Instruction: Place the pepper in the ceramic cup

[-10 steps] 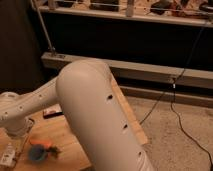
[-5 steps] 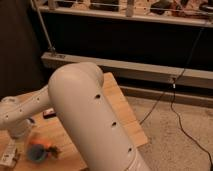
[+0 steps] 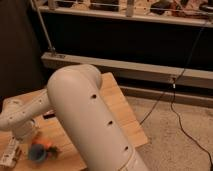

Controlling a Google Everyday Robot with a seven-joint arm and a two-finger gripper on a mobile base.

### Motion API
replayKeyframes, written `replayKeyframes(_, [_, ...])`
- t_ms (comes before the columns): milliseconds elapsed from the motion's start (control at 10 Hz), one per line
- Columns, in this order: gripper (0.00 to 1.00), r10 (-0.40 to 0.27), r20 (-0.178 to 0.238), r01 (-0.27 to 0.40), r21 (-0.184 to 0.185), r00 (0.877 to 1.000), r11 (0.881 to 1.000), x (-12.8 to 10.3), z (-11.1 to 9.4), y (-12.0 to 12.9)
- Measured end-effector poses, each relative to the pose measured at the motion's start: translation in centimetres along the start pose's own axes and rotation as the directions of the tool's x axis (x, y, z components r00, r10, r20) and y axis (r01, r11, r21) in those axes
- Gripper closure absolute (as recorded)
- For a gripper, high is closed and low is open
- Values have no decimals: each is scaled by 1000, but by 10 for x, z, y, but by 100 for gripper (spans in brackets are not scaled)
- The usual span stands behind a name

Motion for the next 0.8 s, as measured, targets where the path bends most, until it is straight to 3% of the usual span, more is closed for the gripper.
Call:
replayKeyframes(100, [25, 2, 0, -2, -4, 1000, 1000, 0, 2, 1])
replayKeyframes(800, [97, -34, 13, 34, -11, 999, 999, -9, 2, 2])
